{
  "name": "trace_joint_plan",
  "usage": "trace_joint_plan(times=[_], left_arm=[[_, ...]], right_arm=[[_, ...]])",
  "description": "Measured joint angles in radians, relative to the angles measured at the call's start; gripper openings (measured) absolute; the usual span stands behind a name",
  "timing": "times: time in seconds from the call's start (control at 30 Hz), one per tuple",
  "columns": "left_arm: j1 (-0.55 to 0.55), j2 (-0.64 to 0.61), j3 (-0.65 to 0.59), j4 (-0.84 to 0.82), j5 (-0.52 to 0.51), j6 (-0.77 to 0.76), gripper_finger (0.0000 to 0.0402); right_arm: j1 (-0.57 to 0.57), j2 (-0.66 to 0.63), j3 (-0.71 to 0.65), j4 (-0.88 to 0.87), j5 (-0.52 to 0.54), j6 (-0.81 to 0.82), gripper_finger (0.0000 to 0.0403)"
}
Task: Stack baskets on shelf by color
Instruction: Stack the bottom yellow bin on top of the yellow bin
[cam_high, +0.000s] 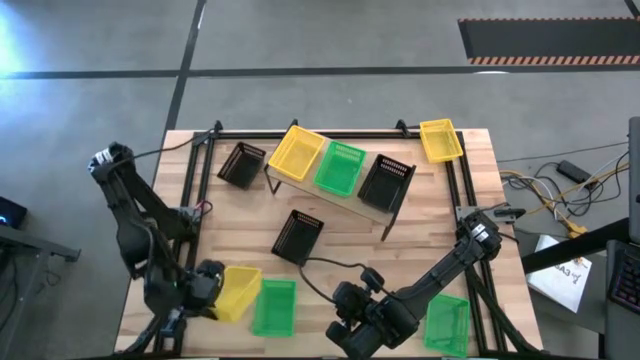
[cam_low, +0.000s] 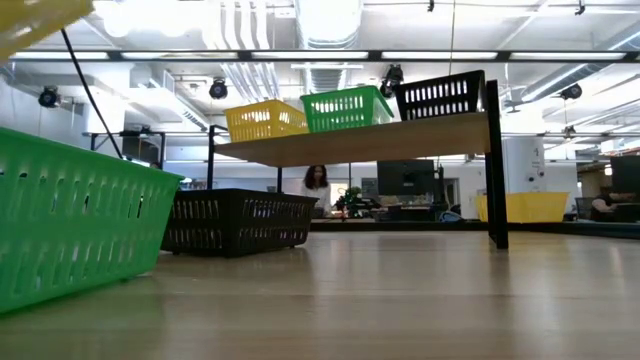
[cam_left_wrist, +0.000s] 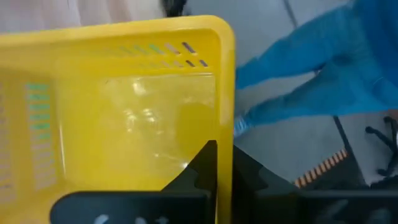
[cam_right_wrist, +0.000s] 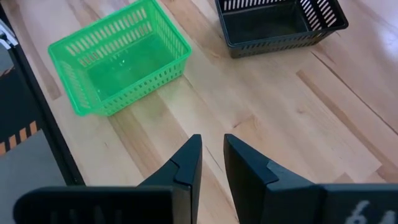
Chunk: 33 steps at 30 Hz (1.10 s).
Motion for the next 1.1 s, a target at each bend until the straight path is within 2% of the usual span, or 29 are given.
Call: trace_joint_plan(times=[0.2, 0.53, 0.73, 0.9, 1.1], left_arm=[[0.176, 0.003, 0.144, -0.013, -0.001, 0.292, 0.0], [0.597, 0.097, 0.43, -0.254, -0.021, 0.829, 0.0], [0.849, 0.163, 0.454, -0.29, -0.026, 1.161, 0.0], [1.013, 0.229, 0.453, -0.284, -0.027, 1.409, 0.0], [1.166, 0.32, 0.452, -0.284, -0.028, 1.545, 0.0]], right_arm=[[0.004, 0.0, 0.0, 0.004, -0.003, 0.015, 0.0057], [0.02, -0.002, 0.0, 0.012, -0.006, 0.09, 0.0057], [0.039, -0.002, 0.0, 0.015, -0.006, 0.163, 0.0057], [0.052, -0.002, 0.0, 0.016, -0.006, 0.219, 0.0057], [0.055, -0.002, 0.0, 0.018, -0.006, 0.252, 0.0057]])
